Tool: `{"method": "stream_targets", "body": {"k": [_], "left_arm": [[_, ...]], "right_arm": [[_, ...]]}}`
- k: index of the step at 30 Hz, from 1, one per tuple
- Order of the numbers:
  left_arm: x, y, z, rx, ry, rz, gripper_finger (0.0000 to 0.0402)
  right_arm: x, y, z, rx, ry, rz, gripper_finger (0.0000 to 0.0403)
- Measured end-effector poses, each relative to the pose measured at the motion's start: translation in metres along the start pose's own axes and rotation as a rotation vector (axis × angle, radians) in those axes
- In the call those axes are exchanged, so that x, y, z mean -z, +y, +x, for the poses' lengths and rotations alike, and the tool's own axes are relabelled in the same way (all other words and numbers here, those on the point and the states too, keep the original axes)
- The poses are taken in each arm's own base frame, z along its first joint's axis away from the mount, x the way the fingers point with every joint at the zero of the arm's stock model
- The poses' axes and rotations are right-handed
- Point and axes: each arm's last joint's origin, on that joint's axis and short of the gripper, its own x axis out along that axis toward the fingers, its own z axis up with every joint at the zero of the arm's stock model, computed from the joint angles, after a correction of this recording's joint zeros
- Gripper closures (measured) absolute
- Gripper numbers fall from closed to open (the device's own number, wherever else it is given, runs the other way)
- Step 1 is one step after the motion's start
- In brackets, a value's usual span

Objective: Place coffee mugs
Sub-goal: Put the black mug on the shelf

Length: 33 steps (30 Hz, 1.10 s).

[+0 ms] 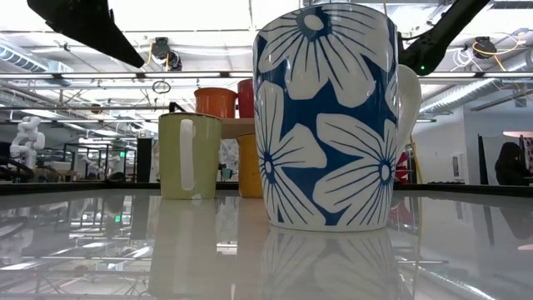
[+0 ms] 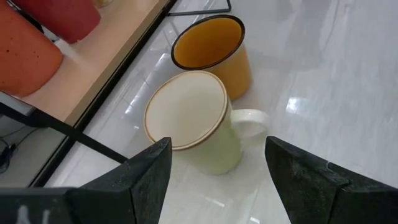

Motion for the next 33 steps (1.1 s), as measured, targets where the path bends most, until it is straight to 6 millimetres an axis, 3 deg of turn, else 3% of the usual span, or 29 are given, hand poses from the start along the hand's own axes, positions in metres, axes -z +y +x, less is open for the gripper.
{"method": "stream_targets", "body": {"k": [12, 33], "left_arm": [[0.0000, 0.0000, 0.0000, 0.000, 0.000, 0.000, 0.0140], [-0.0001, 0.0000, -0.0001, 0.000, 0.000, -0.002, 0.0140]], "right_arm": [[0.0074, 0.0015, -0.0002, -0.012, 0.058, -0.021, 0.0382], [0.0108, -0.0015, -0.0019, 0.085, 0.112, -0.066, 0.0329]]}}
